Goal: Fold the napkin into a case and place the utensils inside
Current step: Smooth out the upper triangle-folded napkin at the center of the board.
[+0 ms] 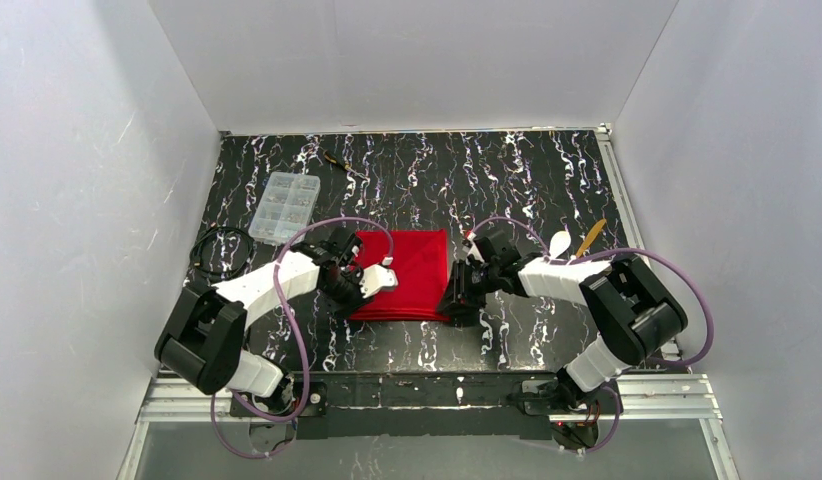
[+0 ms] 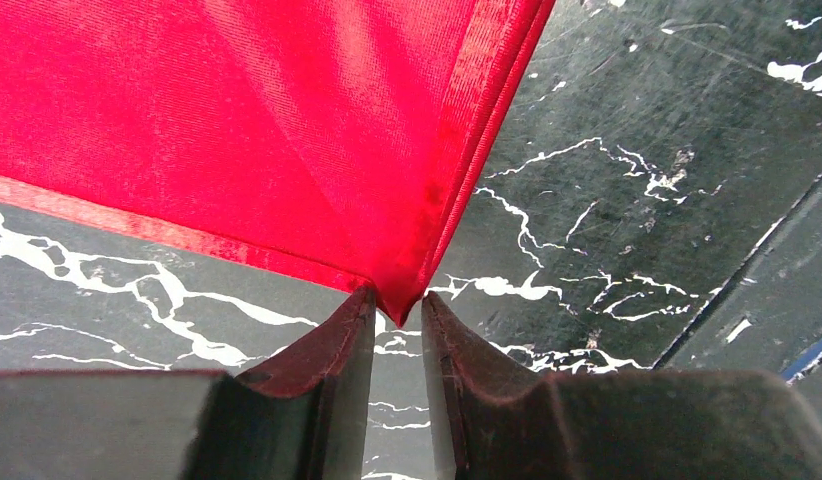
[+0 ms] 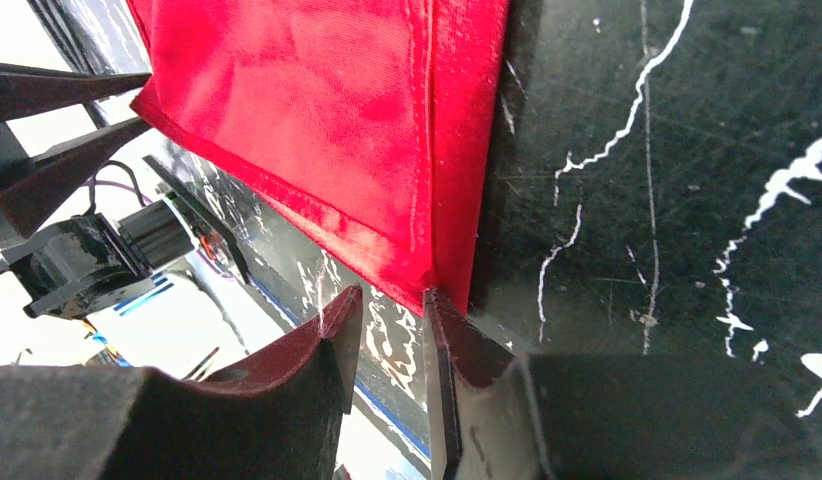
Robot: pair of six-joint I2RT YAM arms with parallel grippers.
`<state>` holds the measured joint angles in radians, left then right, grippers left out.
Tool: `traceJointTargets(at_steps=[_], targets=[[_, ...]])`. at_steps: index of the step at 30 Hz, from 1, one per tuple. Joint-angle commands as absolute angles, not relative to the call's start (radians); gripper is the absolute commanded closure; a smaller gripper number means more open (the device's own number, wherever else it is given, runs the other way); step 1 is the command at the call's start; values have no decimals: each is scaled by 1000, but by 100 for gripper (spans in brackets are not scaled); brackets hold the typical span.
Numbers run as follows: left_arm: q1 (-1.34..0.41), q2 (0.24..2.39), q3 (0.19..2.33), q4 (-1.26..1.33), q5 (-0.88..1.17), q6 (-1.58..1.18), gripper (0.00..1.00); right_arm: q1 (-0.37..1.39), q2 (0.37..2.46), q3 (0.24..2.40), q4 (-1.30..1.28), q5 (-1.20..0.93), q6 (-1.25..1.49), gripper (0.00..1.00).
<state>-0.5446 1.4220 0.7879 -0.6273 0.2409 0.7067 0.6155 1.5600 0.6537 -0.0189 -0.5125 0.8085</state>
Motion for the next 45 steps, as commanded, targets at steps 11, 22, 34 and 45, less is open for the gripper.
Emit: traceJointTargets(at_steps=[11,22,34,45], targets=[[-510,1367,1001,-922,402,713,80,597,1496,782,-278,-532,683,63],[-509,1465,922,-704,345,647,81,571,1571,920,-210,-547,729,64],[-508,1420,756,-581,272,647,81,511,1865,1152,4,-509,900,69],[-500,1363,835,-702,404,604,83,492,2006,1150,120,-515,976,72]])
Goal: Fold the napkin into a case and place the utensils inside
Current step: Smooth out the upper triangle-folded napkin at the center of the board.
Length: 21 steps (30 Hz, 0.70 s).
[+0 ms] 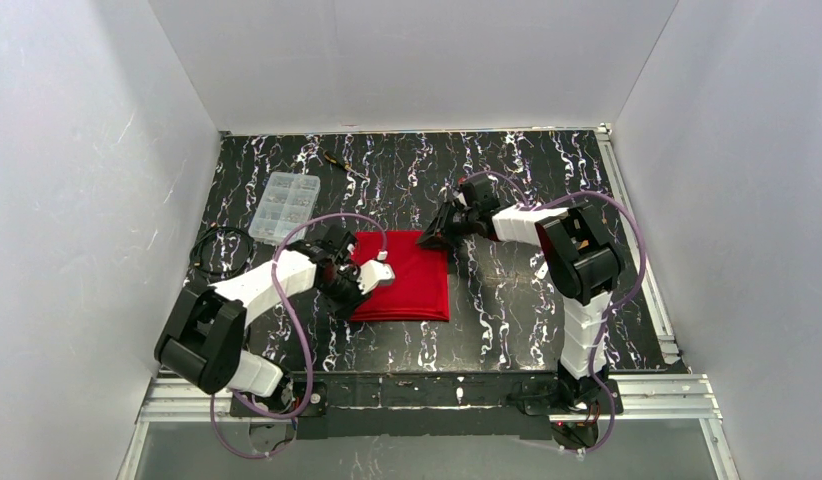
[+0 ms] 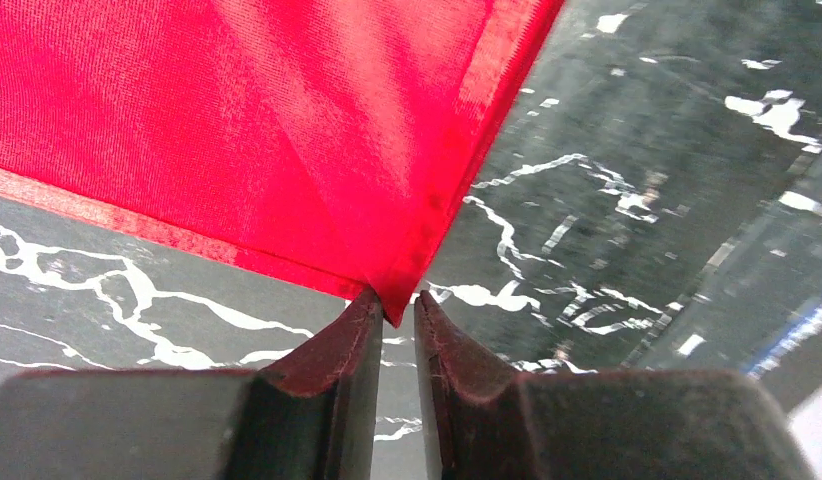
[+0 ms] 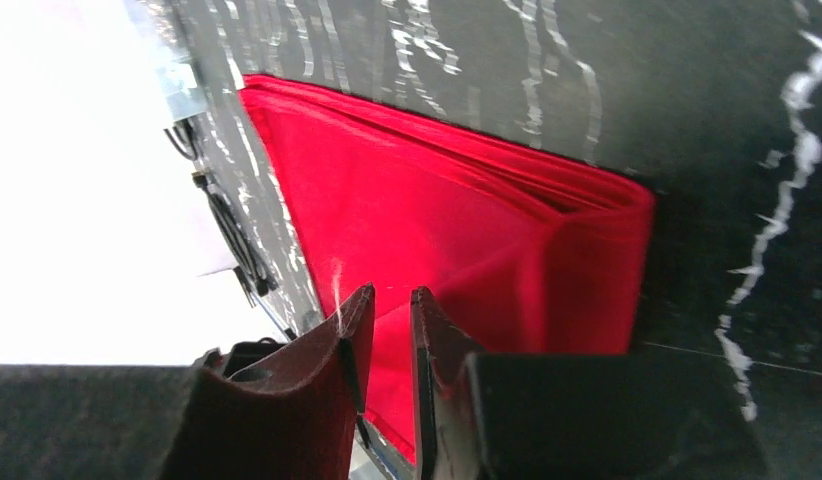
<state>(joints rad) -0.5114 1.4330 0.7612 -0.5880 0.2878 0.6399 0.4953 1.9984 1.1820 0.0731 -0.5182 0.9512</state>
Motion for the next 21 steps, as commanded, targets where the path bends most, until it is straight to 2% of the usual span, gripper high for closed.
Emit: traceJointTargets(at_steps=[1,6,15,21], targets=[[-495,1350,887,-746,450,582,83,492,2007,1142,121,-513,972,72],[-494,1367,1056,-816,584,484,81,490,2024,1121,140,-509,969,72],[-545,1390,783,-472,230,564,80,489,2038,1093,153,-500,956,72],[-553,1377,723,-443,184,609,81,490,2042,1061,183,-506,969,73]])
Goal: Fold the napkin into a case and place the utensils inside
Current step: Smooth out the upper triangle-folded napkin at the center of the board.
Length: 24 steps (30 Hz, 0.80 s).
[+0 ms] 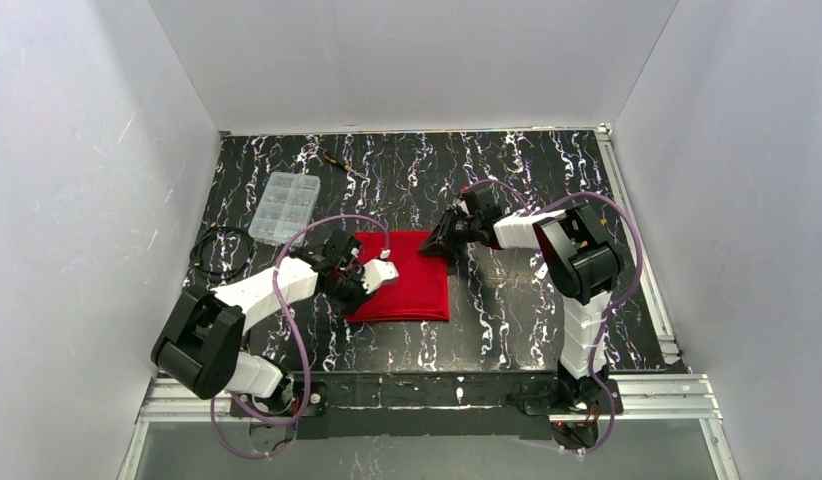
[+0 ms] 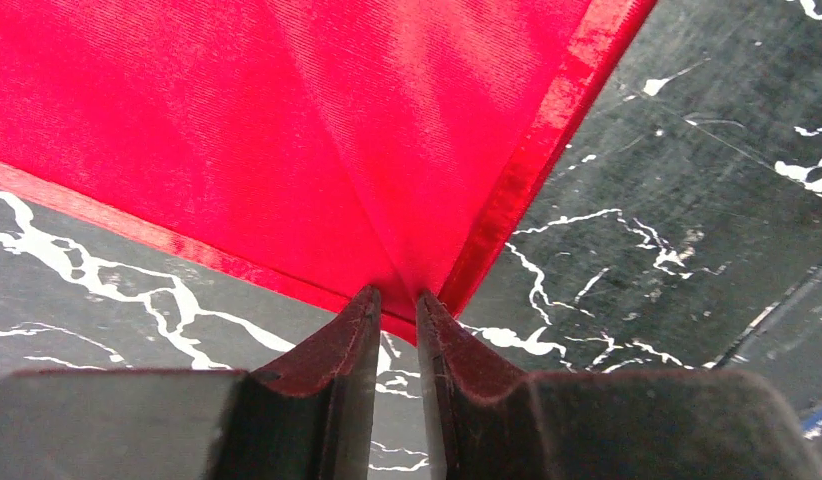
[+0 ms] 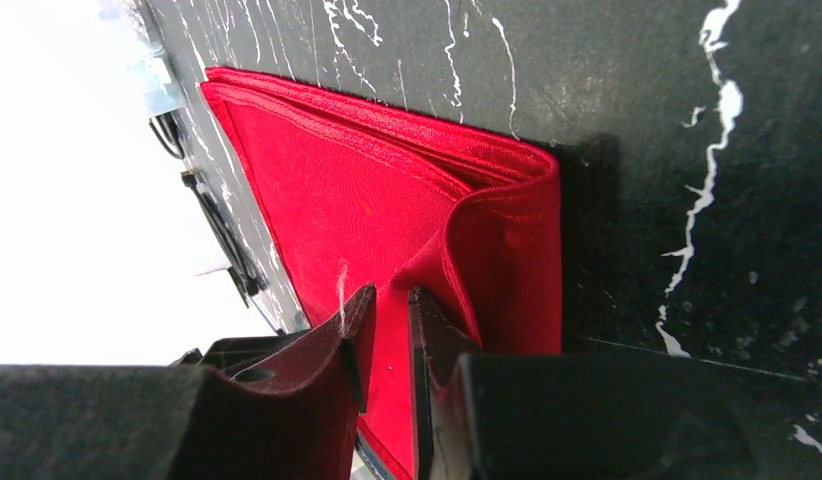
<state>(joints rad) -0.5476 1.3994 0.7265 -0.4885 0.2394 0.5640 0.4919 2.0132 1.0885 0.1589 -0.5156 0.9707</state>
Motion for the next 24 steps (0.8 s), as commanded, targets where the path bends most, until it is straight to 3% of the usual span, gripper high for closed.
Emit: traceJointTargets(at_steps=[1,24], targets=[[-553,1377,723,-449,189,607,81,490,2041,1059,183,-504,968,73],[-592,1249,616,-513,118,604,81,463,2058,1044,201,-498,969,74]])
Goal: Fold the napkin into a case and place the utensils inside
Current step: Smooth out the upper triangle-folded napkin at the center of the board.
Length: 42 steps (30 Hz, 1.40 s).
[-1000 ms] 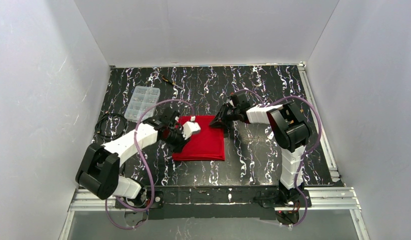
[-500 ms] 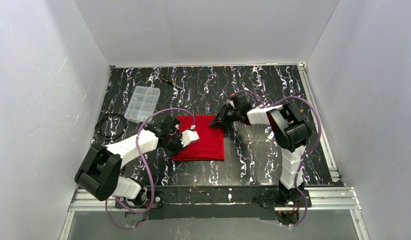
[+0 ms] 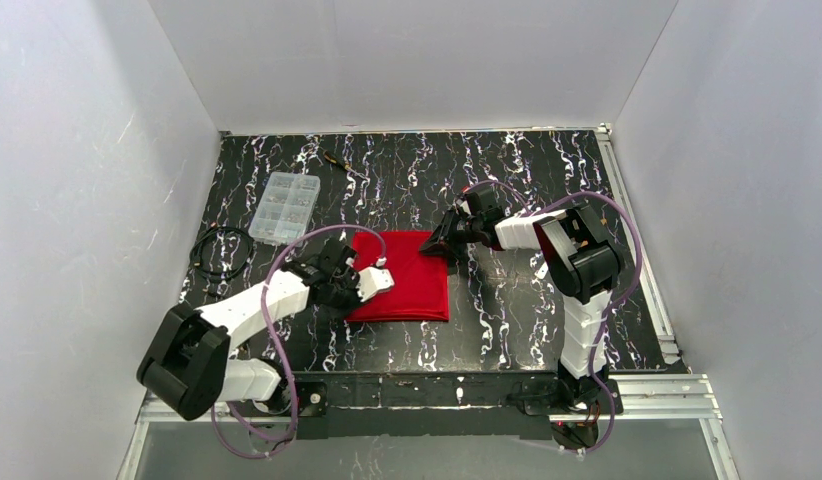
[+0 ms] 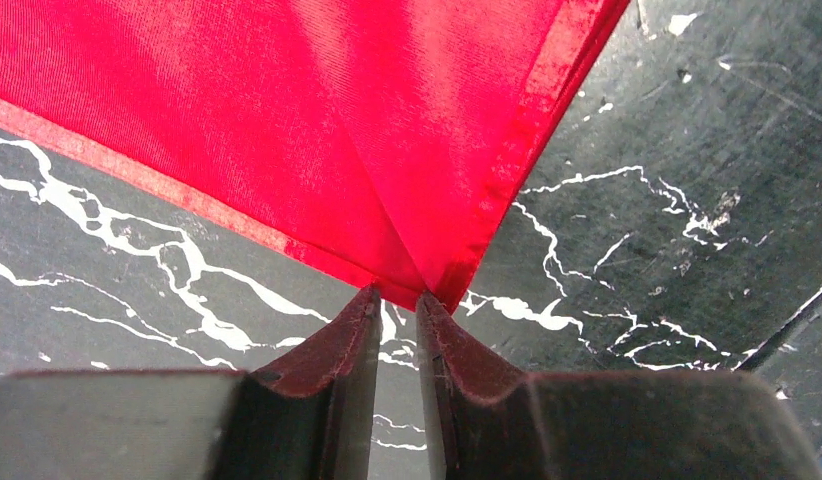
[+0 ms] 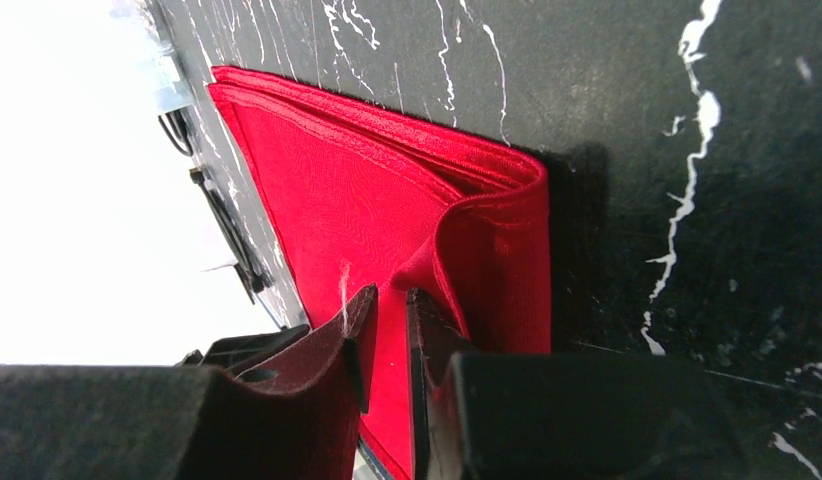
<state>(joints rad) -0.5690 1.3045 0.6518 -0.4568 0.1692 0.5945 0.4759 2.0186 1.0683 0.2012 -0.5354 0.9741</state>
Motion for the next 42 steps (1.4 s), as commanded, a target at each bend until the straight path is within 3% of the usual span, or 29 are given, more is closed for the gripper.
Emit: traceJointTargets(at_steps=[1,10,20,30,36,42], targets=[[-600,1237,605,-506,102,619,80,463,2060,1042,205,-499,974,74],[-694,1136,573,-486,-28,845,80,463,2053,1046,246,-517,1006,74],[-701,957,563,-337,25,990,79,463,2011,1039,248,-509,980,73],[-859,1155,416,-16,-152,1230,79,465,2013,1016,290,-524,1006,74],[-904,1210,403,-46,-216,1233,79,467,2016,1004,308,-532,1017,73],[-974,1130,367,-166,-196,1174,80,468,2019,1019,295,-535,1014,73]])
